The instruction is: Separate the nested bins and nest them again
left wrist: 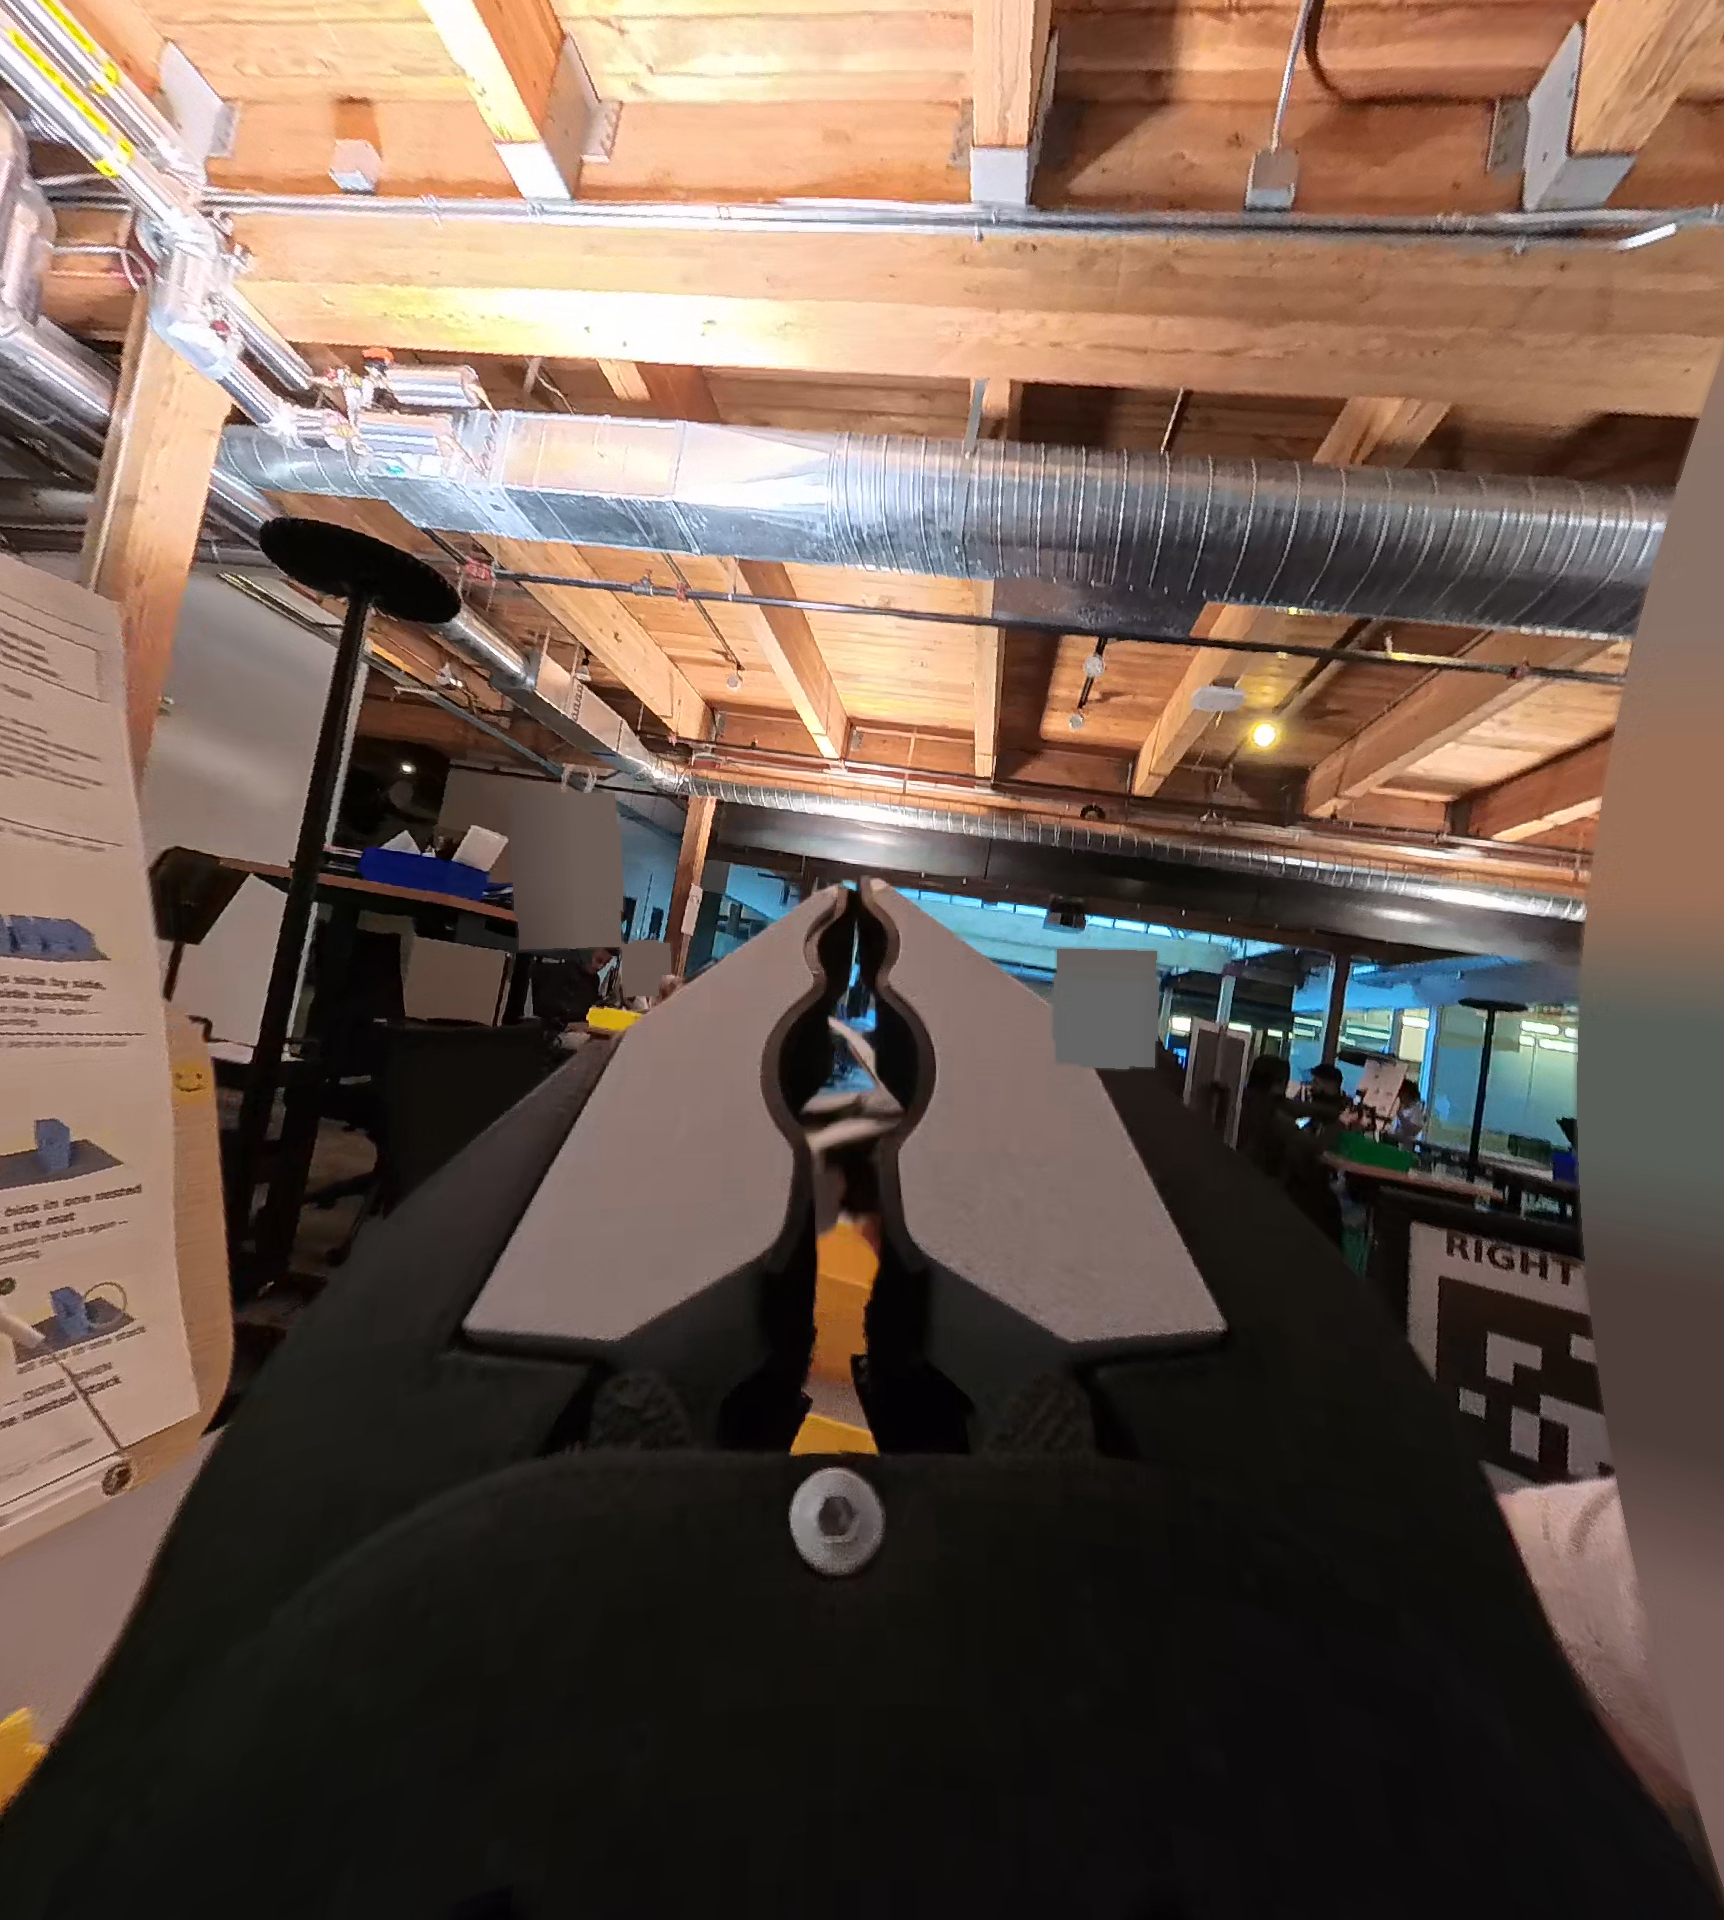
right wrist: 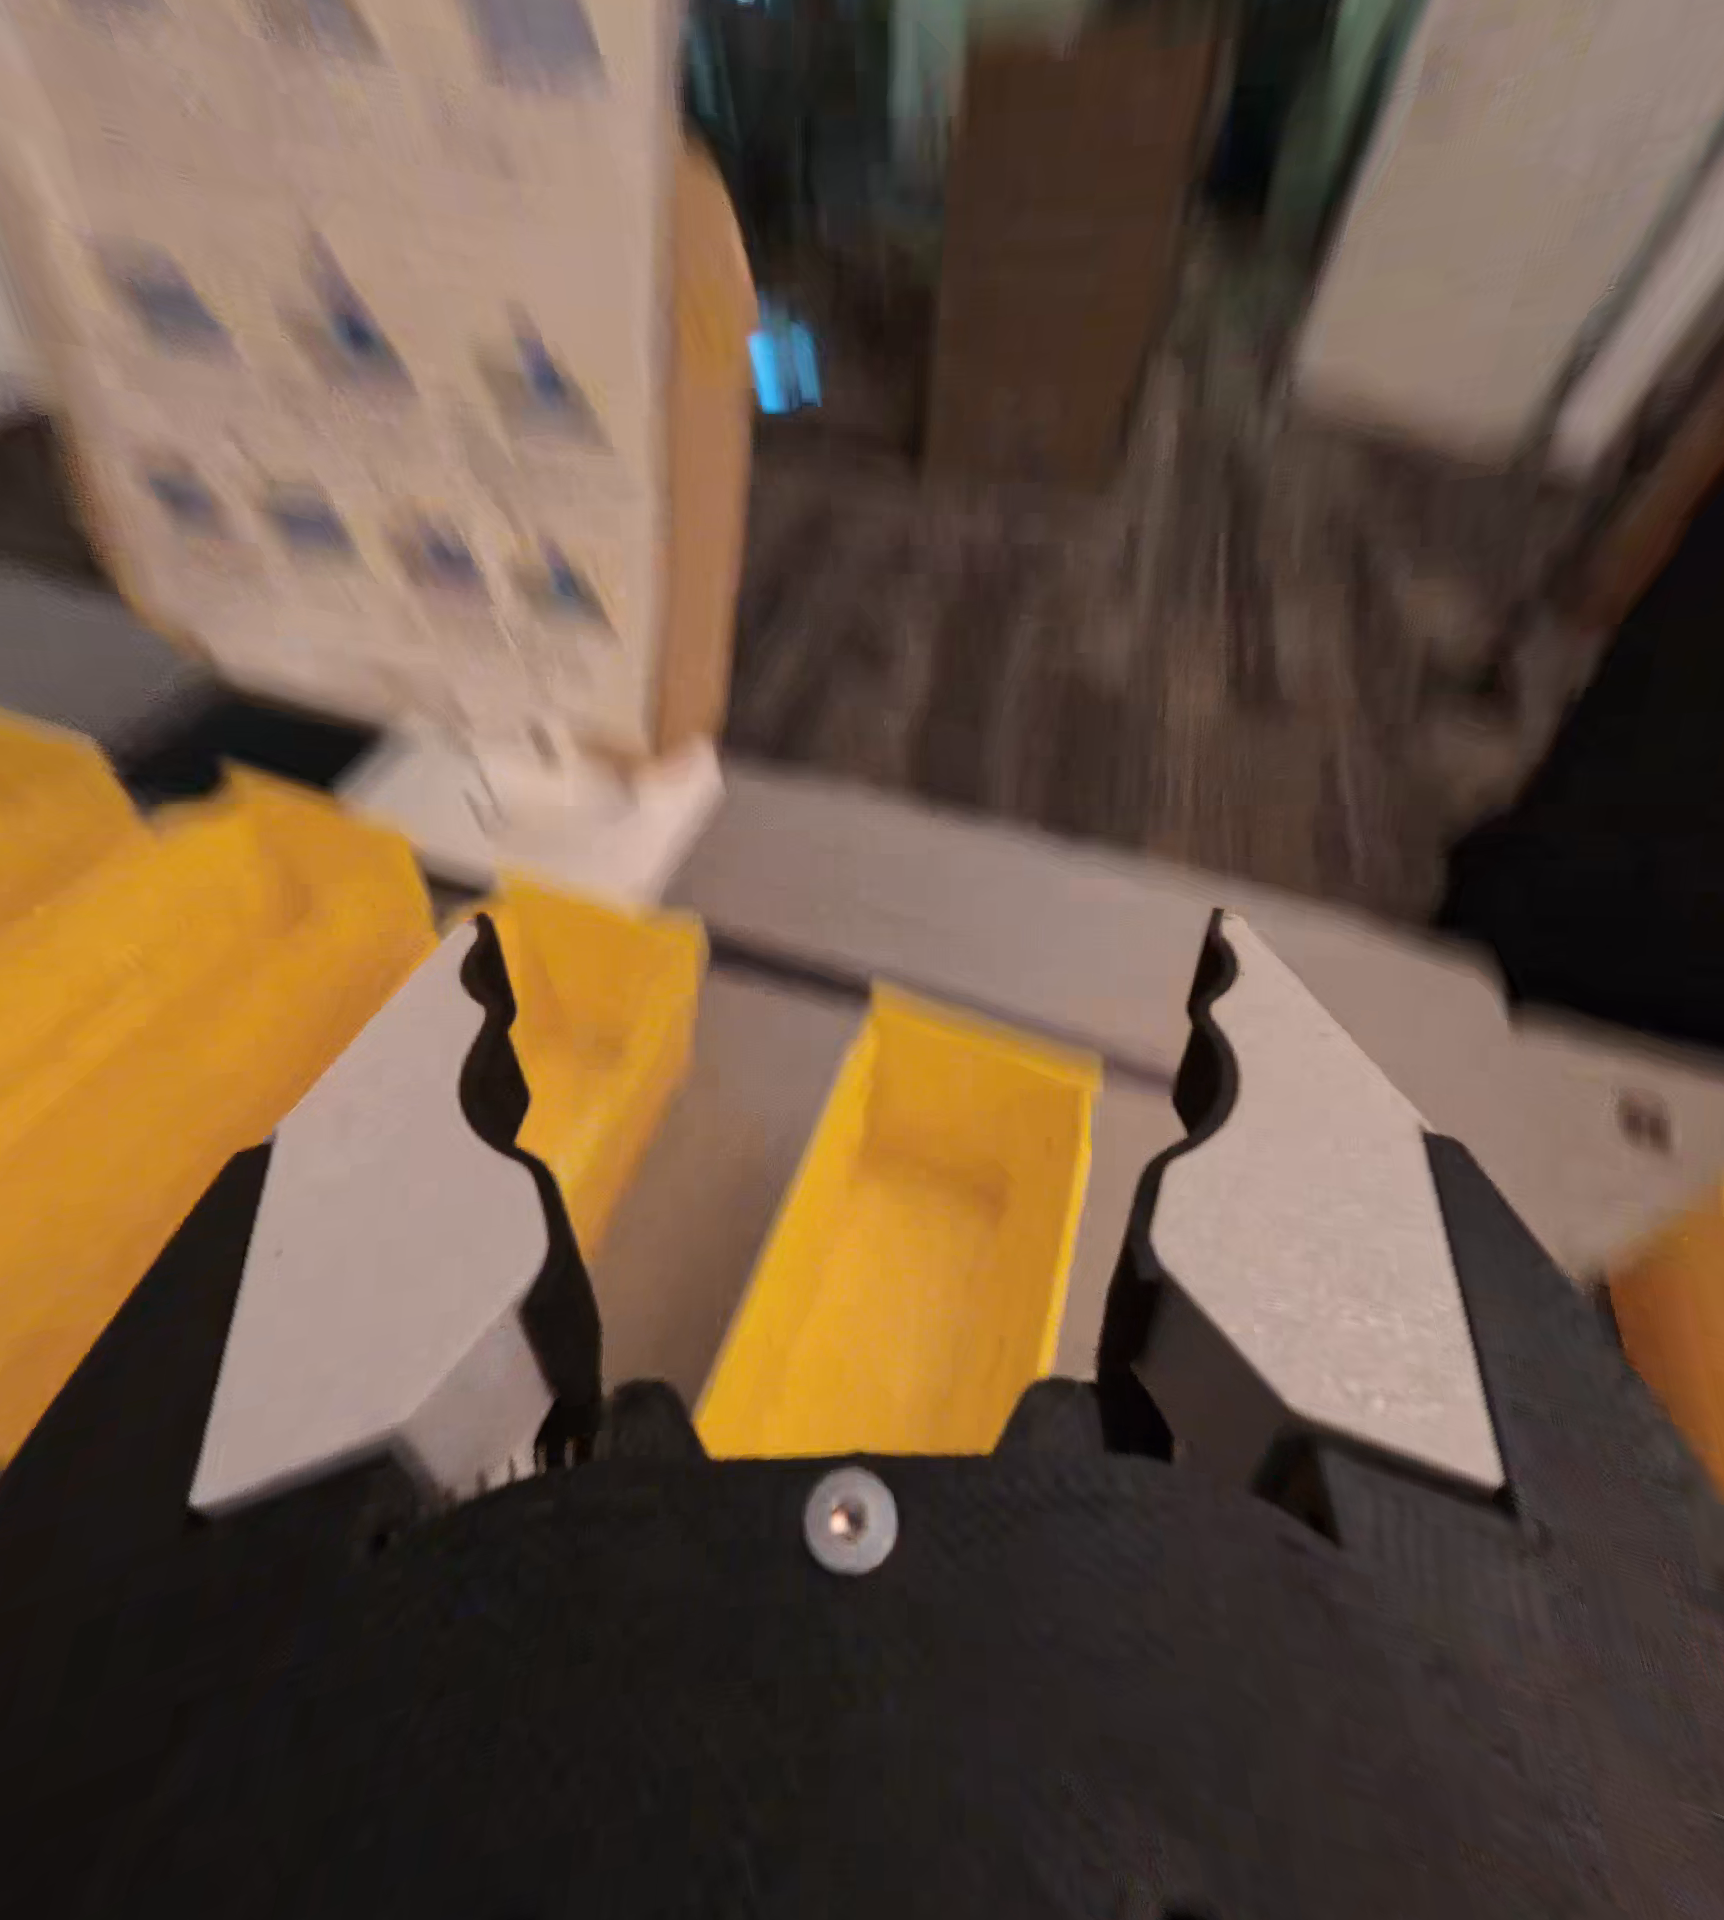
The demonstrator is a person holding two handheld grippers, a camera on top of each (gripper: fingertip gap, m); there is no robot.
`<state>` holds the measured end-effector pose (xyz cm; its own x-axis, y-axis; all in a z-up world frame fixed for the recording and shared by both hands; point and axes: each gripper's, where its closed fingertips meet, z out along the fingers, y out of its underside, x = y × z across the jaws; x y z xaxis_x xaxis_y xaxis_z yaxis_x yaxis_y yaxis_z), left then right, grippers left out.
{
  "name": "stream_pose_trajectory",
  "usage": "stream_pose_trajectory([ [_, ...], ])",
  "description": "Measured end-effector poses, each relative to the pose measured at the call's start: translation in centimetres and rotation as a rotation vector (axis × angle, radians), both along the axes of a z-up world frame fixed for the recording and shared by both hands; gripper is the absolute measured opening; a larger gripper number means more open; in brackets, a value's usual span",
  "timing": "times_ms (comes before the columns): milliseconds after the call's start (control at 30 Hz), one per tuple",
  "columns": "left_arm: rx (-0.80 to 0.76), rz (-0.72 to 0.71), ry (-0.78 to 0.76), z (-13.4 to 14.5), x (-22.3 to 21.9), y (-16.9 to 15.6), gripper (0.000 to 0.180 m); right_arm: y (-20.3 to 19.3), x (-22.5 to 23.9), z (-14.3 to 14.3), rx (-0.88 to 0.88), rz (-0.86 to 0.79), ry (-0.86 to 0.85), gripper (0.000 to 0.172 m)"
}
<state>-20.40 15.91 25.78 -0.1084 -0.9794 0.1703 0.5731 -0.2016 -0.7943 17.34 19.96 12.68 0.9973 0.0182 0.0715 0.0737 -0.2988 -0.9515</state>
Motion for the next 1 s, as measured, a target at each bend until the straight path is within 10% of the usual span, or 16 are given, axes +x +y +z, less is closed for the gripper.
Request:
stream_pose_trajectory([
  [133, 0.052, 0.006, 0.088, -0.7, 3.8, -1.8, 0.0, -4.9, -6.0, 9.4, 0.509, 0.319, 0.031, 0.106],
  [367, 0.153, 0.023, 0.409, -6.7, 13.8, -3.4, 0.002, -8.2, -10.1, 9.1, 0.685, 0.554, -0.066, 0.0],
  [633, 0.111, 0.201, 0.587, -10.1, 14.6, 1.3, 0.002, -8.4, -11.2, 8.9, 0.686, 0.67, -0.024, 0.0],
  [1000, -0.184, 0.526, 0.985, -17.8, 8.2, 5.4, 0.073, -9.8, -9.0, 9.5, 0.668, 0.691, 0.051, 0.0],
])
